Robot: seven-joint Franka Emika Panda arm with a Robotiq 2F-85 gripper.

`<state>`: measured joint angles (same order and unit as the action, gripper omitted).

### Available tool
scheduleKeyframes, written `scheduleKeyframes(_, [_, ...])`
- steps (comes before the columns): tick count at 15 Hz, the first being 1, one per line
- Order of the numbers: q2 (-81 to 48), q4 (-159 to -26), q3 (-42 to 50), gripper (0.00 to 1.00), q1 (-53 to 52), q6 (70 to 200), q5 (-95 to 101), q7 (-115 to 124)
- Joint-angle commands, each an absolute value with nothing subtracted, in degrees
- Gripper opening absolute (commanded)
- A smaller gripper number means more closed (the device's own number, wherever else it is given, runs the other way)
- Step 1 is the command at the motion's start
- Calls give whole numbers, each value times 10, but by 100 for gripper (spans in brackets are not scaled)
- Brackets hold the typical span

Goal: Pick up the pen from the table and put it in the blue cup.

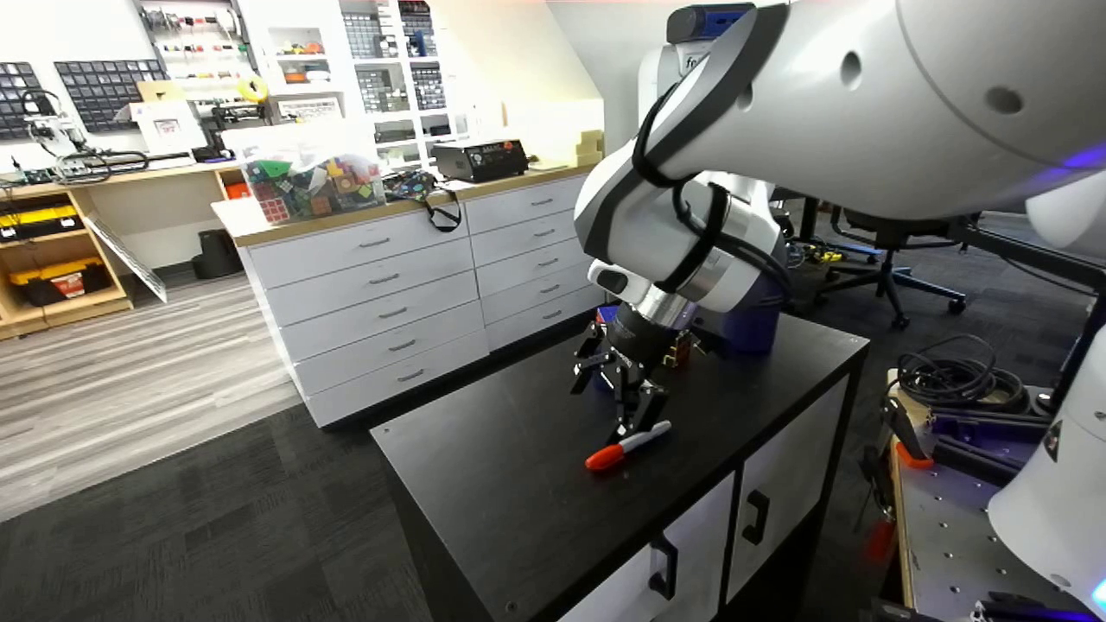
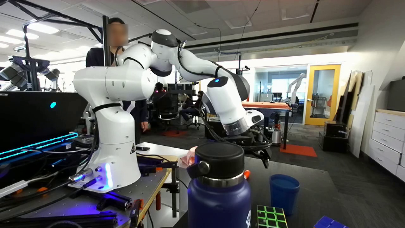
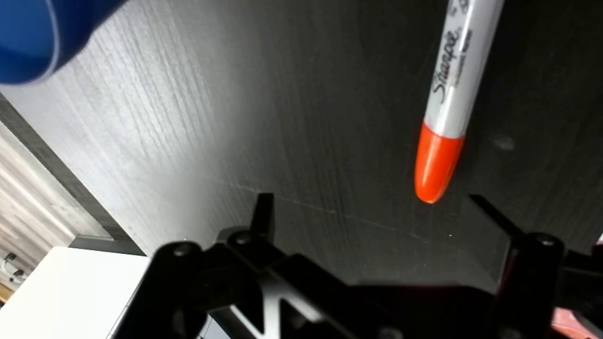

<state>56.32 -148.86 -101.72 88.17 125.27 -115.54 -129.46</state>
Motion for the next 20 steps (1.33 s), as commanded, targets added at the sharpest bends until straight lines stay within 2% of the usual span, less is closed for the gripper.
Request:
scheduleKeyframes(1, [584,-1490,-1013,100,875,1237,-1157,-1281])
scheduleKeyframes(20, [579,-1487,-995,100,877,1239,-1092,-1234])
